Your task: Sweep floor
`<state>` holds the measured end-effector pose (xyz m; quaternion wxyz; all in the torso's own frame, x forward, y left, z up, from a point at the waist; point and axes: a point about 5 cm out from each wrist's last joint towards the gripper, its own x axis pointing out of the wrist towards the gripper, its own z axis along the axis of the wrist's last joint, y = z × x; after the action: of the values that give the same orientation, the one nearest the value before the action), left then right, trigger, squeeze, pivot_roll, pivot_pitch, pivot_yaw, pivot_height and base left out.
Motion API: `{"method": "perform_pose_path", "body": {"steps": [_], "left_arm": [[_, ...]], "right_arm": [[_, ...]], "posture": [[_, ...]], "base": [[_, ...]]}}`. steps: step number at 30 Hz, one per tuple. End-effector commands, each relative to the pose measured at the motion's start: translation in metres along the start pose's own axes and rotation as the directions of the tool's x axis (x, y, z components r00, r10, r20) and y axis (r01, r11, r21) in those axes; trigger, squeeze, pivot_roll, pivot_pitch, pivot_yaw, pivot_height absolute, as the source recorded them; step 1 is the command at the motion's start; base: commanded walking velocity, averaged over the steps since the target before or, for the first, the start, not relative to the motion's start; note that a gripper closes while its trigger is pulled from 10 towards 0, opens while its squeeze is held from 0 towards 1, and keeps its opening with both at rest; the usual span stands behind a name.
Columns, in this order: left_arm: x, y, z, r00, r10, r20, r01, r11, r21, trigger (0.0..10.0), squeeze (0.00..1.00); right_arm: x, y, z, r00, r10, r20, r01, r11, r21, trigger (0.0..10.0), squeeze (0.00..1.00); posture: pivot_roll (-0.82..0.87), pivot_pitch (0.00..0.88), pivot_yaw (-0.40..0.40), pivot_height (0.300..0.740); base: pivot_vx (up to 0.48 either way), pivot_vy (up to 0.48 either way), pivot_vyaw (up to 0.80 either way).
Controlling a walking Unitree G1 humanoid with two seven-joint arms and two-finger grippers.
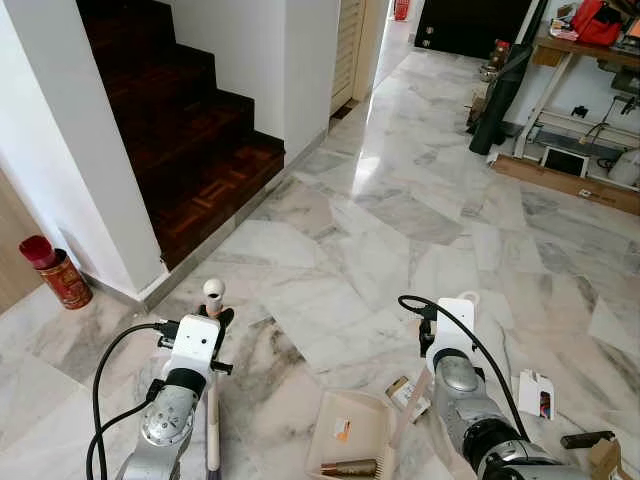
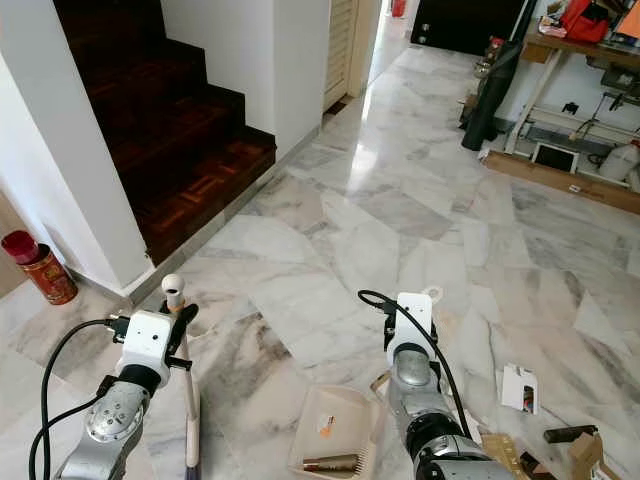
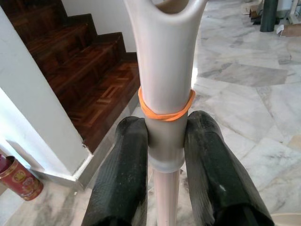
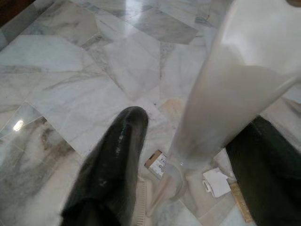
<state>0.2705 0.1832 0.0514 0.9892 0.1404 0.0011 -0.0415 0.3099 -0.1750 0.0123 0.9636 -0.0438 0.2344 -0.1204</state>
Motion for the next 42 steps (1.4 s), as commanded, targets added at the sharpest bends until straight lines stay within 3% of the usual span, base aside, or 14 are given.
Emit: {"method": "perform_pose_path", "body": {"steps": [1,19,30,31,32,33,42], "left_arm": [[0.001,0.001,0.004,1.0,-0.007,0.025,0.007,1.0,0.023,10.0,0.0],[0.0,0.001,0.004,1.0,-0.01,0.019,0.01,1.0,0.021,10.0,0.0],[0.001,0.001,0.005,1.0,-0.01,0.022,0.01,1.0,0.02,10.0,0.0],[0.001,0.001,0.005,1.0,-0.01,0.022,0.009,1.0,0.02,10.0,0.0],[0.001,0.001,0.005,1.0,-0.009,0.022,0.009,1.0,0.02,10.0,0.0],[0.001,0.002,0.005,1.0,-0.009,0.023,0.009,1.0,0.021,10.0,0.0],[0.006,0.004,0.01,0.999,-0.008,0.042,0.007,1.0,0.019,10.0,0.0]], "right_arm": [[-0.001,-0.002,-0.006,1.0,-0.009,-0.023,0.008,1.0,-0.005,0.0,0.0],[-0.001,-0.005,-0.007,0.999,-0.033,-0.029,0.033,0.999,0.009,0.0,0.0],[0.002,-0.011,0.003,0.998,-0.059,0.008,0.057,0.989,0.138,0.0,0.0],[0.002,-0.012,0.006,0.998,-0.065,0.018,0.061,0.987,0.147,4.6,0.0],[0.003,-0.013,0.008,0.997,-0.069,0.024,0.065,0.986,0.151,4.6,0.0],[0.003,-0.013,0.009,0.997,-0.073,0.03,0.067,0.985,0.158,10.0,0.0],[0.006,-0.01,0.034,0.991,-0.038,0.131,0.008,0.975,0.223,10.0,0.0]], "posture": [[0.08,0.0,-0.071,0.74],[0.08,0.0,-0.069,0.74],[0.08,0.0,-0.067,0.74],[0.08,0.0,-0.067,0.74],[0.08,0.0,-0.066,0.74],[0.08,0.0,-0.065,0.74],[0.08,0.0,-0.061,0.74]], "base": [[0.0,0.0,0.0],[0.0,0.0,0.0],[0.0,0.0,0.0],[0.0,0.0,0.0],[0.0,0.0,0.0],[0.0,0.0,0.0],[0.0,0.0,0.0]]}}
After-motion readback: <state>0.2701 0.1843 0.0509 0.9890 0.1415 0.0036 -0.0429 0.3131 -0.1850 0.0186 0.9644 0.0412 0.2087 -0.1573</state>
